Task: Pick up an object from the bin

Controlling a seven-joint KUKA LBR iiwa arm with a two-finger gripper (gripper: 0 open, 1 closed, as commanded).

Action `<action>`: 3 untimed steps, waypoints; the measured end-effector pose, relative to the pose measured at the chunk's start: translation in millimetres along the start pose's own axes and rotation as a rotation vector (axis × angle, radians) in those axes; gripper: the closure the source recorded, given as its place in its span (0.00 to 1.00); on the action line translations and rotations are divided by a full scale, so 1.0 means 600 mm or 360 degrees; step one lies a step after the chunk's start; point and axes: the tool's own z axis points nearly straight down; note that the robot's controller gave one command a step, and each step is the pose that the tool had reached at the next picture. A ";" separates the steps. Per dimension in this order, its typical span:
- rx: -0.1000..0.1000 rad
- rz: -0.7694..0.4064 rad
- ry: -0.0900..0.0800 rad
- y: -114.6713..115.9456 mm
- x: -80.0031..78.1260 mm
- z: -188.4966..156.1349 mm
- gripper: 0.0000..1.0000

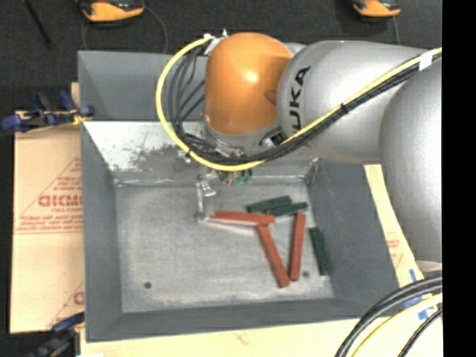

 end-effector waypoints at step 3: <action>-0.0005 0.0005 -0.0003 -0.177 0.033 0.197 1.00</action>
Offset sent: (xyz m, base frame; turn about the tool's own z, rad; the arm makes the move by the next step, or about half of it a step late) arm 0.0029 -0.0705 -0.0783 -0.0582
